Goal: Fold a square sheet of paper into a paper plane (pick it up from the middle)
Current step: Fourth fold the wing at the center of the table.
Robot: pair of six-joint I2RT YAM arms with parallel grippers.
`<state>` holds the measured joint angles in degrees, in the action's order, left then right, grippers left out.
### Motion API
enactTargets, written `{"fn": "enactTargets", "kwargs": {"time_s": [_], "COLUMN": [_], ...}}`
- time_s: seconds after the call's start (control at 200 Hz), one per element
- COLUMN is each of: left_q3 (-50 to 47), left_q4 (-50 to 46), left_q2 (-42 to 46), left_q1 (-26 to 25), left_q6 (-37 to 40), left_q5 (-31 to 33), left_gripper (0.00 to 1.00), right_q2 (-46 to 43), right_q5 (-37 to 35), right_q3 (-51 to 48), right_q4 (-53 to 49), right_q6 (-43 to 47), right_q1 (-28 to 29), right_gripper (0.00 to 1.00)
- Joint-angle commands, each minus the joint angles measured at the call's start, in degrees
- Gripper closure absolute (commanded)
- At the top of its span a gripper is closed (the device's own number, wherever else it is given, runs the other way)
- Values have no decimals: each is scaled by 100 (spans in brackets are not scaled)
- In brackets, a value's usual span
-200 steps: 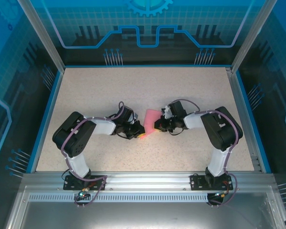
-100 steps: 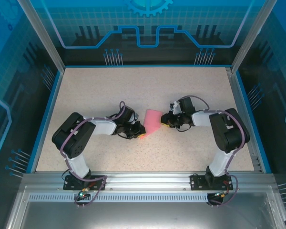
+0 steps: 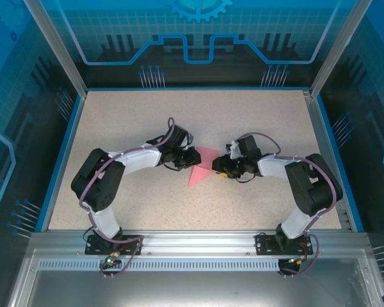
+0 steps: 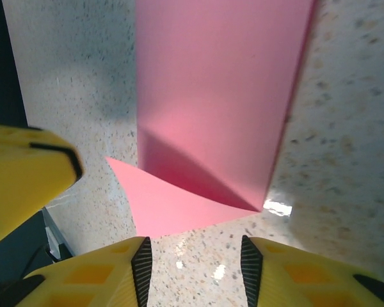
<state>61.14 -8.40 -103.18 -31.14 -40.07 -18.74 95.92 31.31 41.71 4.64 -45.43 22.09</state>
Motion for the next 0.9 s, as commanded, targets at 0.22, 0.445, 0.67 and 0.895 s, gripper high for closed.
{"fn": "enactTargets", "kwargs": {"time_s": [0.22, 0.445, 0.67, 0.895], "left_q3": [91, 99, 65, 12], "left_q4": [-404, -408, -418, -386], "left_q2": [-377, -602, -777, -802], "left_q1": [11, 91, 124, 125], "left_q6": [272, 316, 268, 263], "left_q5": [126, 160, 239, 213], "left_gripper": [85, 86, 87, 87], "right_q2": [203, 291, 393, 536], "right_q5": [-159, -226, -175, -66], "right_q3": [-14, 16, 154, 315], "right_q4": [155, 152, 196, 387], "right_q6": [-229, -290, -378, -561], "right_q1": [245, 251, 248, 248], "right_gripper": [54, 52, 51, 51]}}
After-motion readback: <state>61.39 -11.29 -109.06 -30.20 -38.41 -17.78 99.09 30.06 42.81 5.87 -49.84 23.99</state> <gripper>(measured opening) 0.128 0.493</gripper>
